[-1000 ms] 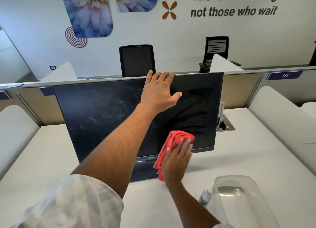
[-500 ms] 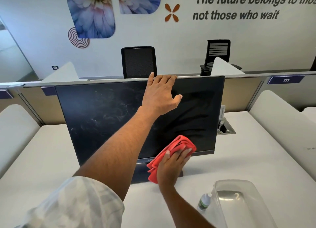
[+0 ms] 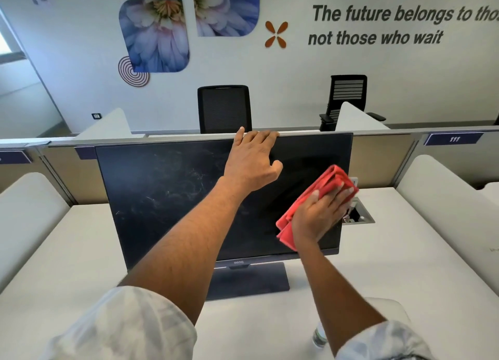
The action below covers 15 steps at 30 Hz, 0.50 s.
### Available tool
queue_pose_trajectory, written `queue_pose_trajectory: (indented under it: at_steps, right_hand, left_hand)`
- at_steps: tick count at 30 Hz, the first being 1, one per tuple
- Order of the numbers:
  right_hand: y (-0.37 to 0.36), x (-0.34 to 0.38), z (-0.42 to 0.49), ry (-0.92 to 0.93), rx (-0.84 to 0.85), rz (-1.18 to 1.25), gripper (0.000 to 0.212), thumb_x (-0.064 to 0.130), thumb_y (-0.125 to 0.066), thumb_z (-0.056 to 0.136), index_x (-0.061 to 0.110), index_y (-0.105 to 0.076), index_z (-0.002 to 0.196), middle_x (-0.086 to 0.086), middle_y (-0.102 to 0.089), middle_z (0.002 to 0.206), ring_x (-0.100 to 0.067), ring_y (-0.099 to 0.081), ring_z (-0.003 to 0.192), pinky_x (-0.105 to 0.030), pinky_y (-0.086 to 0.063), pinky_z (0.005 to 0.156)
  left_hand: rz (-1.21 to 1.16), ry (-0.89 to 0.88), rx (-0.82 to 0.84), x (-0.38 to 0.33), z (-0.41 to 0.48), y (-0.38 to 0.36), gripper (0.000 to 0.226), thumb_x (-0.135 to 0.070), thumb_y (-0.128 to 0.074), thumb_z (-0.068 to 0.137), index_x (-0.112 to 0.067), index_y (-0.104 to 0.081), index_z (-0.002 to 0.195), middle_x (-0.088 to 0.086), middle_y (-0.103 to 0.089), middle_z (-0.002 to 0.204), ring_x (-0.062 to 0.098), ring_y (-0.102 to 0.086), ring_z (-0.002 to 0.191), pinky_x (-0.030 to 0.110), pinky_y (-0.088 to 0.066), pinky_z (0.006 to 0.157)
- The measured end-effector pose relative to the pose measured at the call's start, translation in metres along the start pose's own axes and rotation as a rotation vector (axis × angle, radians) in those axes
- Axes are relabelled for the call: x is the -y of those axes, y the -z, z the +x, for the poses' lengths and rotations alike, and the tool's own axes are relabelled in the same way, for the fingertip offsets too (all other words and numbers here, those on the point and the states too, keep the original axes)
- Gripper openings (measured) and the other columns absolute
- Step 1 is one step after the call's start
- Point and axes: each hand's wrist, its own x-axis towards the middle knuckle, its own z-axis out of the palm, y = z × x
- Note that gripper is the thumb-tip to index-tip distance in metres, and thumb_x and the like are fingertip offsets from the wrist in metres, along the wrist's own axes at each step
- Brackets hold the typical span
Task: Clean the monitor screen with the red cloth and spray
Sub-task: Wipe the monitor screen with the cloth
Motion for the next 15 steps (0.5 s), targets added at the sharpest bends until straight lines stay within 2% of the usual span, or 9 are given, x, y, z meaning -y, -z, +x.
queue_pose_trajectory:
  at_steps: [3,7,9,11,15]
  right_hand:
    - [0.002,0.031,0.036,0.124,0.006,-0.018,0.060,0.043,-0.021,0.102,0.019,-0.006,0.156,-0.008,-0.004,0.165,-0.039,-0.004,0.150,-0.051,-0.008,0.122]
    - [-0.001,0.063,0.045,0.260,-0.001,-0.063,0.060,0.041,-0.023,0.103,0.013,-0.011,0.155,-0.014,-0.010,0.163,-0.042,-0.008,0.149,-0.055,-0.014,0.121]
    - [-0.008,0.073,0.027,0.446,0.029,-0.140,0.063,0.045,-0.022,0.103,0.009,-0.017,0.154,-0.018,-0.015,0.162,-0.044,-0.012,0.148,-0.056,-0.017,0.120]
    - [-0.019,0.075,0.005,0.637,0.090,-0.219,0.072,0.052,-0.031,0.101,0.008,-0.013,0.154,-0.018,-0.013,0.162,-0.043,-0.008,0.149,-0.052,-0.011,0.122]
    - [-0.022,0.071,0.001,0.692,0.113,-0.275,0.083,0.051,-0.048,0.097,0.010,-0.006,0.155,-0.017,-0.006,0.163,-0.040,-0.004,0.150,-0.050,-0.006,0.123]
  left_hand:
    - [-0.013,0.008,0.011,-0.001,0.000,0.001,0.068,-0.042,-0.042,0.081,-0.024,-0.032,0.146,0.000,-0.040,0.148,0.021,-0.027,0.140,0.040,0.005,0.116]
    - [-0.028,0.016,0.022,-0.002,0.000,0.002,0.072,-0.036,-0.044,0.076,-0.021,-0.033,0.146,-0.001,-0.041,0.147,0.021,-0.027,0.139,0.041,0.004,0.117]
    - [-0.024,0.015,0.031,-0.005,0.001,0.003,0.075,-0.034,-0.044,0.073,-0.020,-0.034,0.145,0.000,-0.042,0.146,0.021,-0.028,0.138,0.042,0.003,0.118]
    - [-0.031,0.016,0.036,-0.005,0.001,0.004,0.074,-0.036,-0.039,0.071,-0.021,-0.036,0.144,0.000,-0.044,0.144,0.022,-0.030,0.137,0.043,0.001,0.119]
    - [-0.054,0.005,0.078,-0.002,0.002,0.008,0.073,-0.037,-0.040,0.073,-0.021,-0.035,0.144,0.000,-0.042,0.147,0.020,-0.029,0.139,0.042,-0.001,0.119]
